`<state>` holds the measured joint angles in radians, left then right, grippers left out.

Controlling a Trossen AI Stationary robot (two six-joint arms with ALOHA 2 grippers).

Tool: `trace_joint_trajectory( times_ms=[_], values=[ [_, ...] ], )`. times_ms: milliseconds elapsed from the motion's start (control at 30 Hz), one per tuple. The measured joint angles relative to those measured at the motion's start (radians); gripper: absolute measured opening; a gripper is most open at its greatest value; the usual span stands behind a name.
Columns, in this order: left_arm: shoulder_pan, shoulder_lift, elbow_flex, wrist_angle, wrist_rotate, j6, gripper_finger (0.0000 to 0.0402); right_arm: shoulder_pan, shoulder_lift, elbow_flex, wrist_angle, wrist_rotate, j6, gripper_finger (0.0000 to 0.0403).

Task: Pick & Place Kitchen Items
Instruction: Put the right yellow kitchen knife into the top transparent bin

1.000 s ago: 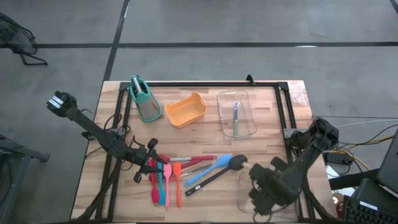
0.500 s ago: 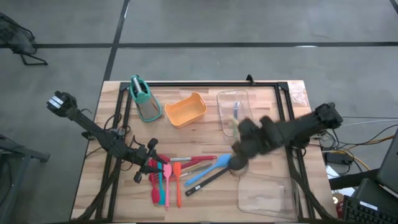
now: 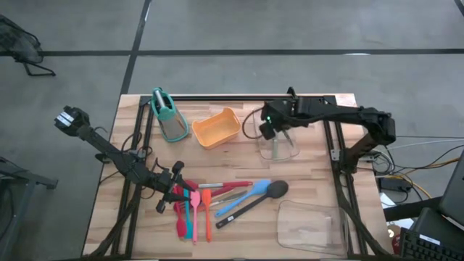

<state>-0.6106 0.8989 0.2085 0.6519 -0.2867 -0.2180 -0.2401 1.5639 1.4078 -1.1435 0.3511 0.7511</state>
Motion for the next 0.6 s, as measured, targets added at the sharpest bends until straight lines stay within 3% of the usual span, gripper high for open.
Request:
trace_joint_trajectory(
  times_ms=[167, 433, 600],
  values=[
    [0.000, 0.000, 0.000, 0.000, 0.002, 0.000, 0.0156, -0.074, 0.000, -0.144, 0.158, -0.097, -0.027, 0.0027],
    [0.000, 0.000, 0.000, -0.001, 0.003, -0.002, 0.0156, -0.105, 0.000, -0.294, 0.351, -0.120, -0.063, 0.0028],
    [0.000, 0.000, 0.000, -0.001, 0.002, -0.023, 0.0156, -0.110, 0.001, -0.343, 0.399, -0.147, -0.063, 0.0070]
  ],
)
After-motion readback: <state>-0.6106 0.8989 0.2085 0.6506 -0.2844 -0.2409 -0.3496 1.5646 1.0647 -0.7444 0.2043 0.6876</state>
